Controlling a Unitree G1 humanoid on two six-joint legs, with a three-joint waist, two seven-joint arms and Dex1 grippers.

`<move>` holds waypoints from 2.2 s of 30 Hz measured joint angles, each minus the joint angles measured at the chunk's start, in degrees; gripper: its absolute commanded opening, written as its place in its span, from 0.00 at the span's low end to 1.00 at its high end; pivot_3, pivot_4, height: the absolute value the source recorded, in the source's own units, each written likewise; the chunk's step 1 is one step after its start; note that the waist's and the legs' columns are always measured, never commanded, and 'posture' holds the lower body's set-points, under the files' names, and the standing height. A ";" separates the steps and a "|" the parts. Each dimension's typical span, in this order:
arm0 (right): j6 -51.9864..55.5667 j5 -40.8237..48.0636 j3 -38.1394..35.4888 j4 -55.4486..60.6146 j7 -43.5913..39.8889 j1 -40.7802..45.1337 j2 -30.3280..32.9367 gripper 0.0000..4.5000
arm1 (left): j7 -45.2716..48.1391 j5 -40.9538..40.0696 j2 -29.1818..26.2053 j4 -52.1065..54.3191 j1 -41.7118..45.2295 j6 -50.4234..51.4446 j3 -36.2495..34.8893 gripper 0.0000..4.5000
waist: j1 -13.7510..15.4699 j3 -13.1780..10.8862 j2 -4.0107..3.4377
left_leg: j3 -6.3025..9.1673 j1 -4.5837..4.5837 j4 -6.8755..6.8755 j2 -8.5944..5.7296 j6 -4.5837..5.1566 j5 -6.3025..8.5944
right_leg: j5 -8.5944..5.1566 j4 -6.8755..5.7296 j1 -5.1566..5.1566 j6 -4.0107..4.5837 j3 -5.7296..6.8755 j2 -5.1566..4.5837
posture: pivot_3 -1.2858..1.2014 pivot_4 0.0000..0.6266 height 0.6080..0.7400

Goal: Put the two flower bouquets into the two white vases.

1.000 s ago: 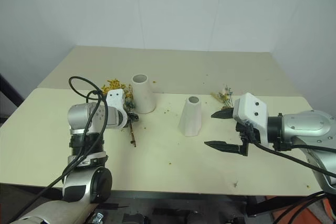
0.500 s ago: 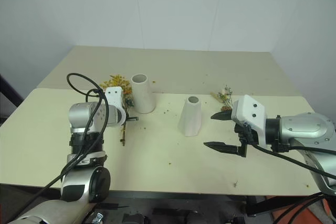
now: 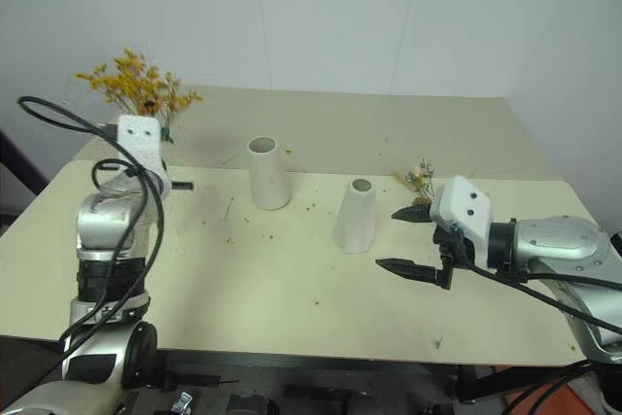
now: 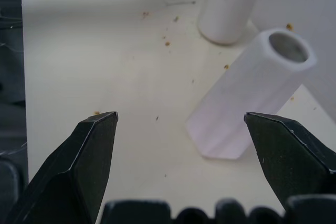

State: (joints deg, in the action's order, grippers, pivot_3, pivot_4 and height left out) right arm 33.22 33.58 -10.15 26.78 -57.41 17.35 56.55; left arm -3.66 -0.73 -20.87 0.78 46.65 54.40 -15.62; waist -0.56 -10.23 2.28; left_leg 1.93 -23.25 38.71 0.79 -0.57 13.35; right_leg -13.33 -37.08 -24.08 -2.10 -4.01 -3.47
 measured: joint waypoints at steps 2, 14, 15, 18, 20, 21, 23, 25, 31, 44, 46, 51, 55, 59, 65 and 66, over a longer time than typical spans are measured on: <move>0.00 0.57 -0.18 0.08 0.55 0.31 -0.10 1.00 | 1.30 -3.12 0.11 -2.79 1.44 -8.48 -4.09 0.00 | 0.01 0.00 0.00 | 0.00 -0.01 0.00 0.01 0.00 0.00 | 0.00 0.01 0.00 0.01 0.01 0.00 | 0.52 0.24 1.00; 0.06 1.40 -2.21 4.62 4.01 -5.86 -1.40 1.00 | 38.09 -27.61 0.78 -42.57 19.06 -53.29 -16.97 0.00 | 0.38 0.00 0.00 | -0.06 -0.07 0.03 -0.03 0.02 0.00 | 0.00 0.08 0.04 -0.02 0.05 -0.01 | 0.52 0.24 1.00; 0.25 1.46 -2.68 5.48 4.85 -6.79 -1.63 1.00 | 42.09 -29.24 1.12 -46.82 20.15 -55.27 -17.79 0.00 | 0.33 0.00 0.00 | -0.06 -0.07 0.04 -0.03 0.02 0.00 | 0.00 0.07 0.04 -0.02 0.05 0.00 | 0.52 0.24 1.00; 1.29 1.59 -3.23 7.71 6.96 -7.37 -2.23 1.00 | 50.71 -32.35 1.20 -56.23 22.02 -58.01 -19.52 0.00 | -0.11 0.00 0.01 | -0.05 -0.06 0.05 -0.02 0.02 0.00 | 0.00 0.05 0.04 -0.02 0.05 0.02 | 0.52 0.24 1.00; 2.00 1.64 -3.58 9.26 8.33 -7.41 -2.53 1.00 | 55.35 -33.65 1.21 -61.44 23.40 -58.26 -20.19 0.00 | -0.41 0.00 0.01 | -0.05 -0.06 0.05 -0.02 0.02 0.00 | -0.01 0.05 0.03 -0.03 0.04 0.03 | 0.52 0.24 1.00; 2.35 1.65 -3.69 10.00 9.23 -7.44 -2.83 1.00 | 57.08 -34.16 1.19 -64.02 24.34 -58.28 -20.49 0.00 | -0.49 0.00 0.01 | -0.04 -0.07 0.05 -0.02 0.03 0.00 | -0.01 0.05 0.02 -0.03 0.04 0.04 | 0.52 0.24 1.00; 2.91 1.71 -3.71 10.95 10.24 -7.54 -3.21 1.00 | 58.66 -34.43 1.14 -66.71 25.44 -58.36 -20.64 0.00 | -0.58 0.00 0.01 | -0.04 -0.07 0.04 -0.02 0.03 0.00 | -0.01 0.06 0.01 -0.04 0.03 0.04 | 0.52 0.24 1.00; 3.80 2.14 -3.91 12.26 11.58 -8.21 -3.64 1.00 | 59.56 -34.98 1.00 -69.45 26.87 -58.41 -21.33 0.00 | -0.52 0.00 0.01 | -0.03 -0.08 0.04 -0.01 0.03 0.00 | -0.01 0.05 0.01 -0.03 0.04 0.04 | 0.52 0.24 1.00; 6.09 3.71 -5.56 15.78 14.31 -11.24 -3.81 1.00 | 59.68 -32.54 0.98 -73.05 28.10 -60.59 -19.76 0.00 | -0.28 0.00 0.01 | -0.02 -0.06 0.05 -0.02 0.03 0.00 | -0.01 0.03 0.03 -0.04 0.04 0.03 | 0.52 0.24 1.00; 7.03 3.71 -7.13 16.50 15.22 -13.22 -2.98 1.00 | 59.54 -26.88 4.39 -74.91 28.01 -64.04 -16.03 0.00 | -0.33 0.00 0.01 | -0.03 -0.06 0.05 -0.02 0.03 0.00 | -0.01 0.03 0.03 -0.04 0.03 0.04 | 0.52 0.24 1.00; 7.04 3.71 -7.13 16.50 15.22 -13.18 -2.95 1.00 | 59.62 -25.77 4.74 -74.99 27.84 -64.66 -15.02 0.00 | -0.30 0.00 0.01 | -0.03 -0.07 0.05 -0.02 0.03 0.00 | -0.01 0.03 0.03 -0.04 0.03 0.04 | 0.52 0.24 1.00; 7.06 3.71 -7.17 16.50 15.23 -13.18 -2.94 1.00 | 59.37 -23.56 5.03 -75.53 27.04 -66.52 -13.66 0.00 | -0.34 0.00 0.01 | -0.03 -0.06 0.05 -0.02 0.03 0.00 | -0.01 0.02 0.03 -0.04 0.03 0.04 | 0.52 0.24 1.00; 7.07 3.65 -7.16 16.50 15.37 -13.14 -2.94 1.00 | 58.95 -22.64 5.03 -75.54 27.02 -66.97 -13.45 0.00 | -0.30 0.00 0.01 | -0.03 -0.06 0.05 -0.02 0.03 0.00 | -0.02 0.02 0.03 -0.04 0.03 0.04 | 0.52 0.24 1.00; 7.06 3.58 -7.07 16.49 15.55 -13.14 -2.94 1.00 | 58.38 -20.32 5.02 -75.53 26.36 -69.43 -11.74 0.00 | -0.31 0.00 0.01 | -0.03 -0.05 0.05 -0.02 0.03 0.00 | -0.02 0.02 0.04 -0.04 0.03 0.04 | 0.52 0.24 1.00; 7.08 3.11 -6.65 16.49 16.24 -13.23 -2.94 1.00 | 58.41 -18.23 5.78 -75.53 23.84 -72.55 -9.77 0.00 | -0.29 0.00 0.01 | -0.03 -0.07 0.06 -0.02 0.03 0.00 | -0.01 0.01 0.02 -0.04 0.03 0.04 | 0.52 0.24 1.00; 7.09 3.10 -6.65 16.49 16.24 -13.28 -2.94 1.00 | 58.44 -18.07 5.79 -75.53 23.79 -72.95 -9.62 0.00 | -0.29 0.00 0.01 | -0.03 -0.06 0.05 -0.02 0.03 0.00 | -0.01 0.01 0.02 -0.04 0.03 0.04 | 0.52 0.24 1.00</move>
State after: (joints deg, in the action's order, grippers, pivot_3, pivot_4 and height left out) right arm 40.31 36.68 -16.80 43.27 -41.17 4.07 53.61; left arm 54.78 -18.80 -15.08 -74.75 70.44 -18.54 -25.24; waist -0.84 -10.23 2.29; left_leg 1.90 -23.31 38.76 0.78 -0.54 13.35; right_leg -13.35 -37.06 -24.06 -2.14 -3.98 -3.43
